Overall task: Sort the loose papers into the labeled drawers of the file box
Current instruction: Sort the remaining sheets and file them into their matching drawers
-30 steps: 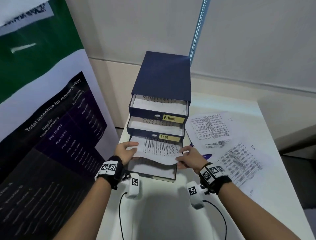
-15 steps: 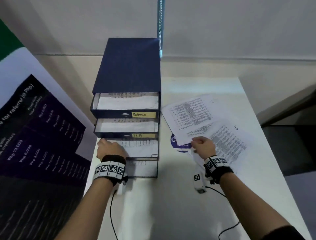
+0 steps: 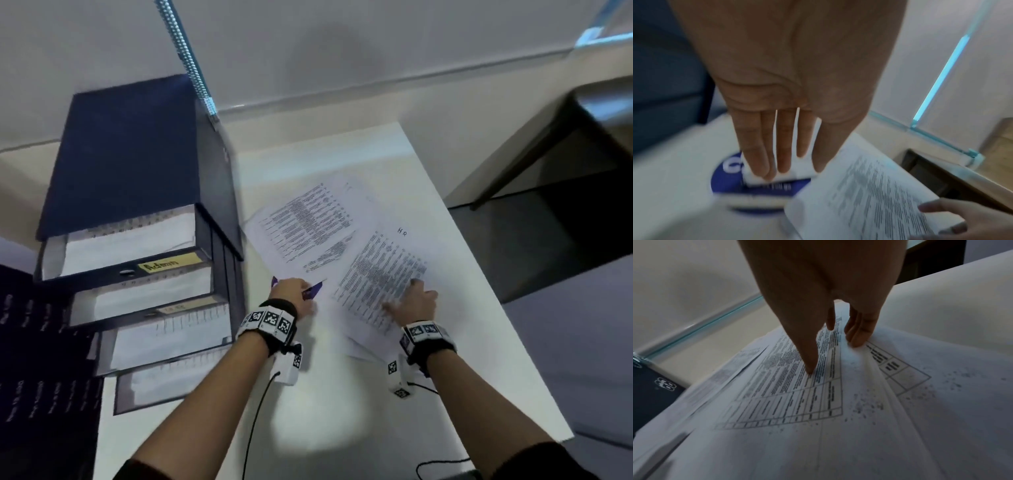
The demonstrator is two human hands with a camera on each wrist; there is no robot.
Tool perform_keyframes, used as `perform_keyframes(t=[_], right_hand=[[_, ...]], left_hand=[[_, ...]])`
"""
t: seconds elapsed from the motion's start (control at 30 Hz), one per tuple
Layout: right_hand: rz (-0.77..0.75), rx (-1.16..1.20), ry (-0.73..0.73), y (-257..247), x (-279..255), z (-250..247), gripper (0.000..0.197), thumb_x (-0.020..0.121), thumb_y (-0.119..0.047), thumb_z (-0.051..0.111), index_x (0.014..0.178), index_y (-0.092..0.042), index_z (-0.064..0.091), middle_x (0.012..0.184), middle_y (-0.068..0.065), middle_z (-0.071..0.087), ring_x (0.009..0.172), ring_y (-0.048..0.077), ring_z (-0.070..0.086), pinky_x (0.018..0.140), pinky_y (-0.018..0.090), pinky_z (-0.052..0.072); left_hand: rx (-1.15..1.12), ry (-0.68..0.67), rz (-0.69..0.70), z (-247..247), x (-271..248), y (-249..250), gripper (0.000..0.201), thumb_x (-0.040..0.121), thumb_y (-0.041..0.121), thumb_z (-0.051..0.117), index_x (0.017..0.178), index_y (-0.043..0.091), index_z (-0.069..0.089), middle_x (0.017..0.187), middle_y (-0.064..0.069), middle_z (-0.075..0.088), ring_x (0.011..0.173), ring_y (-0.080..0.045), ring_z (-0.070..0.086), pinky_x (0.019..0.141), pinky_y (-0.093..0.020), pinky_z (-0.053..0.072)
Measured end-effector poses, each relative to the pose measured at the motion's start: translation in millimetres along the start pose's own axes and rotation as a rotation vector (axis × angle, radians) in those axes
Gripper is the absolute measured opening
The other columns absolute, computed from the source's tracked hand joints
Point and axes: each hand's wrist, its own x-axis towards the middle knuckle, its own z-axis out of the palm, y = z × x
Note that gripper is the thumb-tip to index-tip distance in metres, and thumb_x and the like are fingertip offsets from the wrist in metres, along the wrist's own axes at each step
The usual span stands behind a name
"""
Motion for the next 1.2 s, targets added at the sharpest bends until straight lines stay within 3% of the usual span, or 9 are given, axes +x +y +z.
perform_keyframes(t=[0.2,0.33,0.47,0.67,0.77,0.9,0.97,1.07,1.2], right_hand=[[0.023,-0.032,0.002,4.5,7.2,-7.9,0.103,0.060,-0.040,0.091,0.141,-0.018,0.032,0.133,0.019,0.030,0.123,0.039,0.037,0.097,0.048,0.044],[-0.022,0.069,-0.046,15.3,17.8,-8.7,0.104,0.064,-0.029,0.090,0.146,-0.019,0.028,0.131,0.019,0.034,0.120,0.040,0.045,0.100,0.045,0.046],[-0.004,0.224,-0.018,23.8,31.6,-22.5,0.100,0.068,-0.034,0.087,0.145,-0.017,0.027,0.116,0.017,0.063,0.105,0.034,0.063,0.093,0.043,0.053],[0.100,0.275,-0.043,38.4,38.9,-33.2,0.078,0.064,-0.056,0.083,0.122,-0.011,0.057,0.106,0.010,0.071,0.089,0.027,0.069,0.084,0.037,0.056],[0.093,0.257,-0.089,52.4,32.0,-30.8,0.058,0.065,-0.050,0.085,0.092,0.000,0.071,0.085,0.016,0.073,0.070,0.028,0.069,0.067,0.033,0.056],[0.085,0.321,-0.037,71.1,31.0,-26.2,0.051,0.069,-0.042,0.085,0.081,0.006,0.071,0.078,0.021,0.072,0.068,0.033,0.070,0.059,0.032,0.052],[0.090,0.341,-0.050,75.9,33.4,-24.9,0.053,0.071,-0.039,0.084,0.077,0.010,0.067,0.073,0.023,0.070,0.055,0.023,0.058,0.054,0.029,0.045],[0.065,0.314,-0.094,75.3,33.8,-28.2,0.052,0.077,-0.037,0.082,0.059,0.002,0.052,0.055,0.010,0.053,0.051,0.017,0.044,0.049,0.023,0.034],[-0.028,0.260,-0.126,67.5,28.8,-35.4,0.030,0.080,-0.030,0.080,0.073,-0.013,0.056,0.073,-0.001,0.061,0.070,0.019,0.059,0.055,0.017,0.039]], left_hand=[[-0.171,0.013,-0.021,49.7,47.0,35.7,0.046,0.095,0.027,0.059,0.139,0.013,0.053,0.130,-0.007,0.062,0.119,-0.024,0.059,0.101,-0.030,0.045],[-0.297,0.216,0.050,60.6,54.7,52.5,0.031,0.096,0.022,0.060,0.124,0.009,0.065,0.116,-0.009,0.070,0.106,-0.024,0.065,0.097,-0.032,0.051],[-0.399,0.334,0.152,58.7,49.5,54.7,0.012,0.088,0.010,0.071,0.098,0.013,0.076,0.086,0.003,0.073,0.080,-0.014,0.069,0.084,-0.030,0.059],[-0.445,-0.017,0.297,62.9,31.9,53.2,0.022,0.076,0.007,0.082,0.084,0.027,0.074,0.079,0.005,0.072,0.076,-0.010,0.067,0.070,-0.015,0.055],[-0.312,-0.058,0.247,68.0,36.2,48.1,0.022,0.079,0.014,0.080,0.098,0.022,0.073,0.091,0.005,0.068,0.087,-0.014,0.065,0.080,-0.019,0.054],[-0.192,0.140,0.119,69.1,60.2,36.0,0.028,0.080,0.026,0.079,0.106,0.025,0.069,0.131,-0.001,0.041,0.122,-0.017,0.047,0.112,-0.033,0.039],[-0.213,0.171,0.098,69.1,70.0,34.9,0.037,0.079,0.028,0.079,0.113,0.022,0.067,0.137,-0.006,0.040,0.126,-0.024,0.048,0.112,-0.038,0.040],[-0.184,0.145,0.125,69.6,76.7,43.8,0.056,0.080,0.033,0.078,0.129,0.015,0.059,0.128,-0.008,0.054,0.117,-0.024,0.056,0.104,-0.040,0.048],[-0.209,0.151,0.182,71.5,78.3,55.7,0.033,0.080,0.033,0.078,0.105,0.014,0.067,0.089,-0.001,0.068,0.081,-0.018,0.064,0.083,-0.042,0.059]])
